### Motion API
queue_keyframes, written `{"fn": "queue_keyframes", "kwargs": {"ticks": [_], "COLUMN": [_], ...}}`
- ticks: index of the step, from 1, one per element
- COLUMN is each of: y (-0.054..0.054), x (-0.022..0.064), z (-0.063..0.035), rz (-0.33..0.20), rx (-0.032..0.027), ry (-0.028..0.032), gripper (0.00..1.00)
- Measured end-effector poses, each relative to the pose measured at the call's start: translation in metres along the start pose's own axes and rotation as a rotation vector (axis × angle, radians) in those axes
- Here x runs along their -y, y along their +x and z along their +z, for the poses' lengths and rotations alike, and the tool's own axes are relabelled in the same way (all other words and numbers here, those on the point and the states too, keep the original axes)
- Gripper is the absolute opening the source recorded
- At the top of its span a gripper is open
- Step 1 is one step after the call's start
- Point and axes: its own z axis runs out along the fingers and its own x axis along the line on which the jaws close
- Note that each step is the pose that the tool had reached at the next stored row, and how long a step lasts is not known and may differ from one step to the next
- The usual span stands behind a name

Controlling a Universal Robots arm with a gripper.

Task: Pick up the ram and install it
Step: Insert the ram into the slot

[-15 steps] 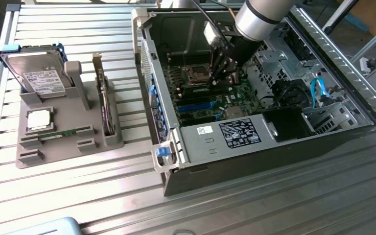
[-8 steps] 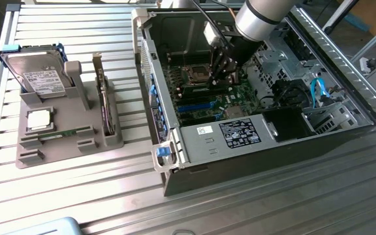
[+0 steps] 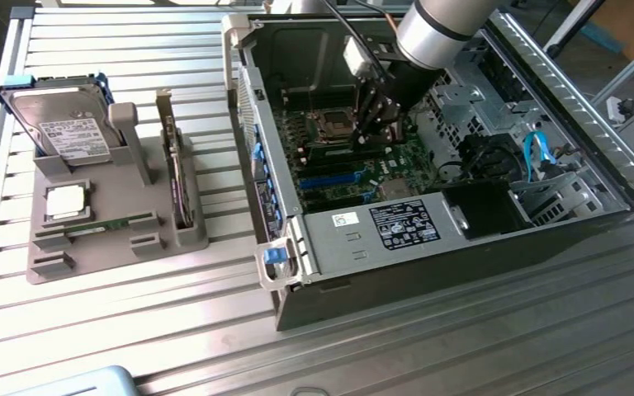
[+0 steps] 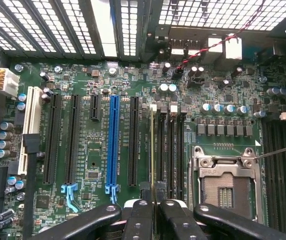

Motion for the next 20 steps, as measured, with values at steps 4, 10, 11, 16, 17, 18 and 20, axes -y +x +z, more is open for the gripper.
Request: {"fn": "queue_keyframes", "kwargs": {"ticks": [4, 10, 11, 16, 17, 18, 20], "y": [0.0, 0.0, 0.0, 0.0, 0.0, 0.0, 0.0], "x": [0.0, 0.0, 0.0, 0.0014, 0.0015, 0.0017, 0.0023], "z": [0.0, 0.0, 0.0, -0.0003, -0.0003, -0.0004, -0.0005], "rz": [0.0, 0.001, 0.001, 0.001, 0.001, 0.0, 0.001], "rx": [0.0021, -0.0032, -0.0028, -0.0026, -0.0027, -0.0027, -0.0027], "ry": [0.0, -0.0001, 0.0, -0.0001, -0.0001, -0.0001, -0.0001], "gripper": [0.12, 0.12, 0.12, 0.12, 0.12, 0.12, 0.12]}}
